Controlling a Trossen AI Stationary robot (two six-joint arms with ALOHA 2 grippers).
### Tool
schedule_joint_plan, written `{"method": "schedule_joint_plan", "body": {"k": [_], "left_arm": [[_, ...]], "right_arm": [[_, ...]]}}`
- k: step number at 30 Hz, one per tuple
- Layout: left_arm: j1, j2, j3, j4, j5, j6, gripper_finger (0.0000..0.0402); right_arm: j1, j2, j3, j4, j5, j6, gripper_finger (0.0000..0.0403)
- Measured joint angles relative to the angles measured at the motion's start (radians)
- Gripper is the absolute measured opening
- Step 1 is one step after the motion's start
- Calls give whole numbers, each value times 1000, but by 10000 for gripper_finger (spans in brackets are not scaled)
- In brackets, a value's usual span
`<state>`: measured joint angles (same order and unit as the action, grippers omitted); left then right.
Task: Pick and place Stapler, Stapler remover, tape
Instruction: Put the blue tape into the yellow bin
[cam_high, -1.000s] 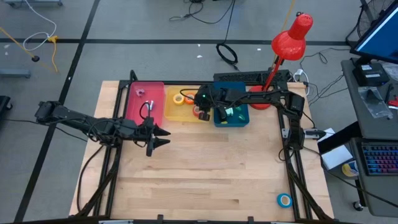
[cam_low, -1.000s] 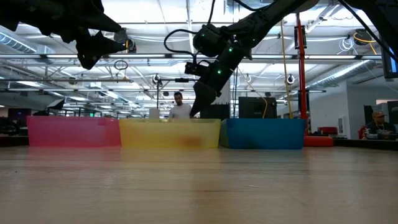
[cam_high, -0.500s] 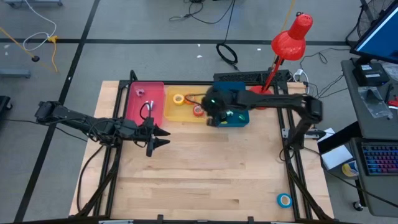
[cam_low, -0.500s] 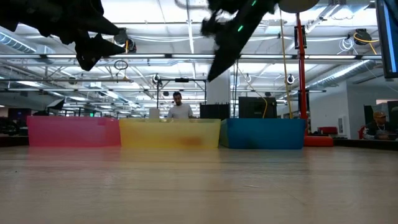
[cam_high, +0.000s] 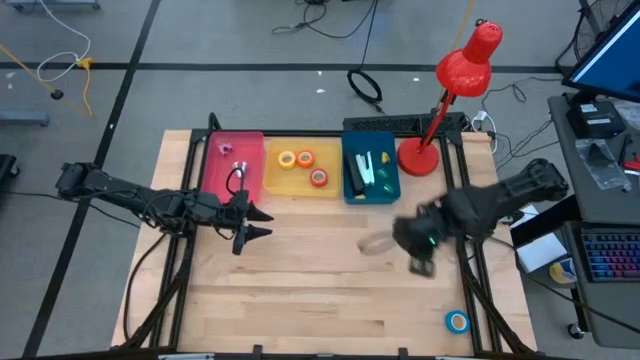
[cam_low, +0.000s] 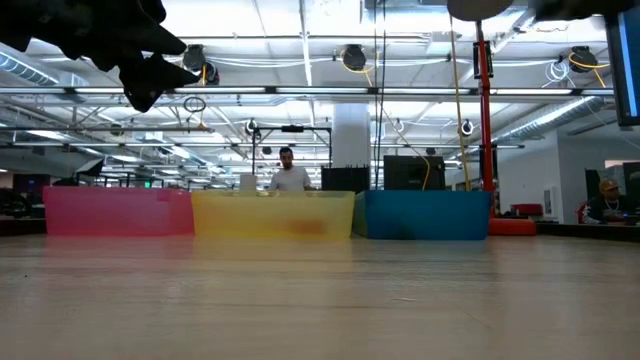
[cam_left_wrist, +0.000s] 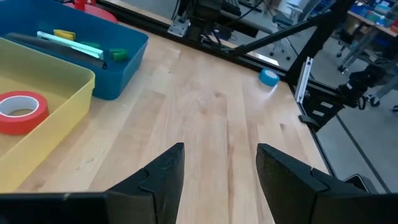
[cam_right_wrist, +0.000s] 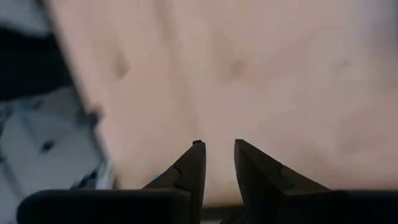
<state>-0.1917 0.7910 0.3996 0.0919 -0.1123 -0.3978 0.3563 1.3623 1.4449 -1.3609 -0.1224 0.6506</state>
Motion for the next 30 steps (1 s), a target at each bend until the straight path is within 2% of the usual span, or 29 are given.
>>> {"method": "schedule_joint_plan", "body": {"k": [6,12,19,24,30], "left_arm": [[0,0,0,0,8,1,198],[0,0,0,1,-15,2,198],[0,0,0,4,-89,-8,198],[0,0,0,3,-105,-65,198],[0,0,0,2,-106,-115,198]], "right_arm": [[289,-18,-115,16,-106,230,80],[478,-18,-296,230,-191,336,80],[597,-17,-542,572,-291,380,80],[637,-17,-662,642,-299,407,80],[663,-17,-716,746,-299,411,80]]}}
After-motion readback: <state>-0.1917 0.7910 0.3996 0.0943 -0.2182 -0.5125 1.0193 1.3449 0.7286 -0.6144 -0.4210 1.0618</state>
